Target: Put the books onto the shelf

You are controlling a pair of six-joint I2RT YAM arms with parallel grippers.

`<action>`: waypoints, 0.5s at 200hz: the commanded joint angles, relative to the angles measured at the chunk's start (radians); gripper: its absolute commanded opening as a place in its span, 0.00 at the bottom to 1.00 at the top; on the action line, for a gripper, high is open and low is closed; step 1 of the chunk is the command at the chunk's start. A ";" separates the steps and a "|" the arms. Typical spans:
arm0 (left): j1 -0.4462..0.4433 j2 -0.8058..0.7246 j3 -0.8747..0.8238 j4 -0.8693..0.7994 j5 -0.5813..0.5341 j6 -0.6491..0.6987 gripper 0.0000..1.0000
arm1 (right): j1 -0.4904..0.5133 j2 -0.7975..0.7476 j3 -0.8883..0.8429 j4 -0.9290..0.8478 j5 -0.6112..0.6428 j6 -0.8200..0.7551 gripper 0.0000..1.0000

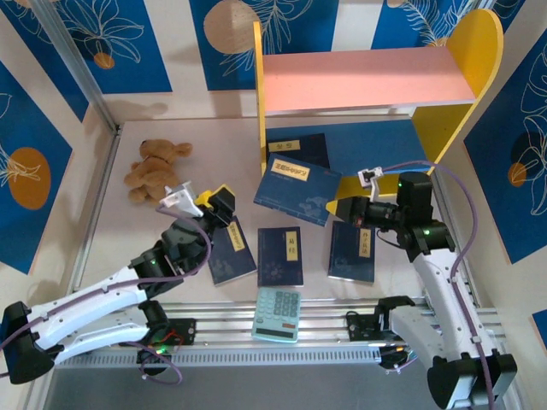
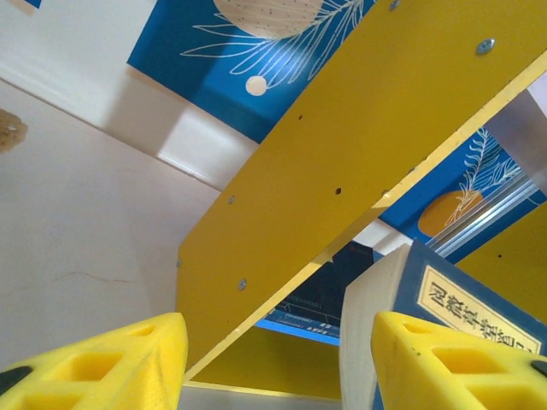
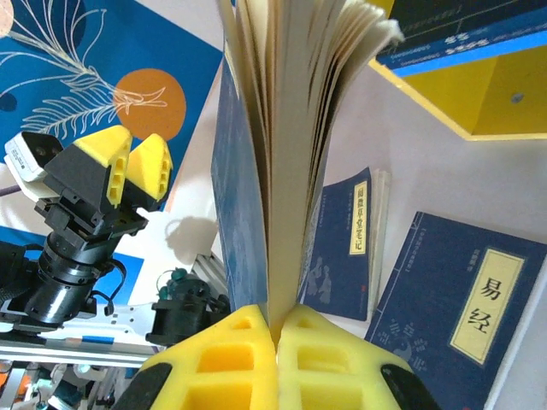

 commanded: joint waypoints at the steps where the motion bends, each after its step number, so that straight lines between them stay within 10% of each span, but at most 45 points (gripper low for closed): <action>1: -0.004 0.030 0.083 -0.070 0.045 0.068 0.60 | -0.069 -0.021 0.045 -0.049 -0.127 -0.069 0.00; 100: 0.025 0.090 0.165 -0.182 0.154 0.068 0.61 | -0.195 0.028 0.045 -0.033 -0.181 -0.119 0.00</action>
